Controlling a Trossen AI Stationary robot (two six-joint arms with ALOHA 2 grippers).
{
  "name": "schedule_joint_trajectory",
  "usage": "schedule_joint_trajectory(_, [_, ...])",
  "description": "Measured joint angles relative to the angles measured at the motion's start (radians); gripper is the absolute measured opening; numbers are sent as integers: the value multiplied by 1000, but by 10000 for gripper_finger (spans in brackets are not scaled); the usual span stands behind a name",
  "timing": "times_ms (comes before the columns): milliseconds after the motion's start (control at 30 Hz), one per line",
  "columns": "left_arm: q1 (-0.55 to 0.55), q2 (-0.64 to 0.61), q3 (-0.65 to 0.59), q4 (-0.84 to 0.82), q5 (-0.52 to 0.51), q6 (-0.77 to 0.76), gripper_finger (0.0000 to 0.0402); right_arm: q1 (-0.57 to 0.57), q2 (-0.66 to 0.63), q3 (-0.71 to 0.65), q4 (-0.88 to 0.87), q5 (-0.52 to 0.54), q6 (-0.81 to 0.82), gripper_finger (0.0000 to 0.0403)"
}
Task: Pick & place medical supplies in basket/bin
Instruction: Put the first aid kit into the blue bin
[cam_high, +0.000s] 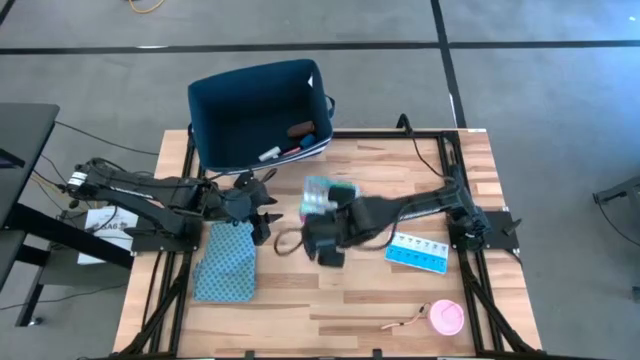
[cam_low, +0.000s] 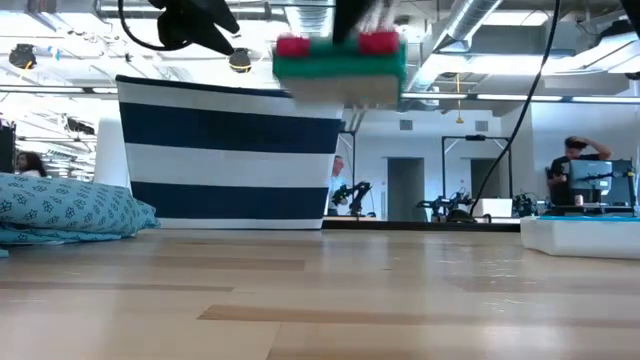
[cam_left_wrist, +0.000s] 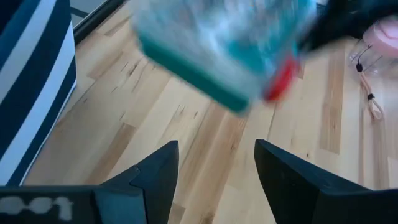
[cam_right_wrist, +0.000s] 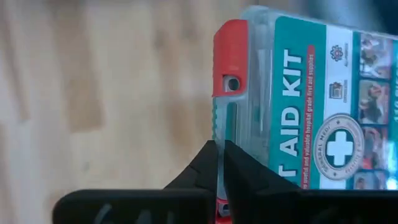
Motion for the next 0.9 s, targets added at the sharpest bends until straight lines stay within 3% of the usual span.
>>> schedule_joint_trajectory(67, [0,0,0,-1,0,7,199,-22,-8,61,18,57,-63,8])
schedule_joint_trajectory(133, [0,2,0,0,0,9,199,-56,-60,22,129,87,-164,6])
schedule_joint_trajectory(367, [0,3,-1,0,-1,17,199,-270,-131,17,478,85,-355,3])
schedule_joint_trajectory(467, [0,3,-1,3,-1,21,199,-381,-124,17,642,-49,-398,4])
schedule_joint_trajectory(600, [0,3,-1,3,5,21,199,-517,-60,19,773,-404,-375,4])
schedule_joint_trajectory(667, [0,3,-1,4,16,15,199,-572,-13,15,791,-527,-334,4])
schedule_joint_trajectory(900, [-14,3,-1,61,26,80,199,-672,126,15,832,-557,-254,5])
